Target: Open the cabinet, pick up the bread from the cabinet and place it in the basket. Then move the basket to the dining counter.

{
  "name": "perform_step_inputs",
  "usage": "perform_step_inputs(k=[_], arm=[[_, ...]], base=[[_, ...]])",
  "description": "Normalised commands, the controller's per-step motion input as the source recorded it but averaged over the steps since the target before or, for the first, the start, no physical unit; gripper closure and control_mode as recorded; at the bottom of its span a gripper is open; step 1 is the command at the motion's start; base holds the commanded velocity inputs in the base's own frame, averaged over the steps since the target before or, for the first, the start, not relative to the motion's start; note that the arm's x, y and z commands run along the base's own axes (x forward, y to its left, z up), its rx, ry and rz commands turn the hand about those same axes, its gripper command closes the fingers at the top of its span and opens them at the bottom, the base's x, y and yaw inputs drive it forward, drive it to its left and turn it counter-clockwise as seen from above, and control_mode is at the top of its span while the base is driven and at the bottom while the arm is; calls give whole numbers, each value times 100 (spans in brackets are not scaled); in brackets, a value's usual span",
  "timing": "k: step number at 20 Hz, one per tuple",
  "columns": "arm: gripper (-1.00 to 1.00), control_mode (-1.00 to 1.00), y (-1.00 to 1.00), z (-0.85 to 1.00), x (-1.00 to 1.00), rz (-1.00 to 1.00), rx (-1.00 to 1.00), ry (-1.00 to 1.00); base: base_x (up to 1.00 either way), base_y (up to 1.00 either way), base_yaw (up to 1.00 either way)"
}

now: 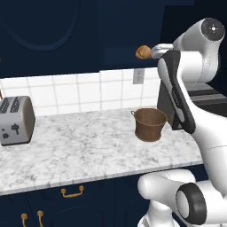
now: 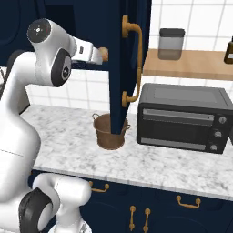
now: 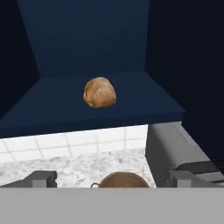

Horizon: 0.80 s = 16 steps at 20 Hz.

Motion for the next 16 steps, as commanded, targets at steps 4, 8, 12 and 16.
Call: perform_step_inputs(k=[4,8,12,16], arm=[[-100,-100,5,0,80,8,0,-1],[-100,-100,27,0,74,0,0,0],[-100,-100,29,-2,73,0,0,0],[-100,-100,1,-4,67,0,0,0]], base=[[0,0,0],[0,0,0],[0,0,0],[0,0,0]])
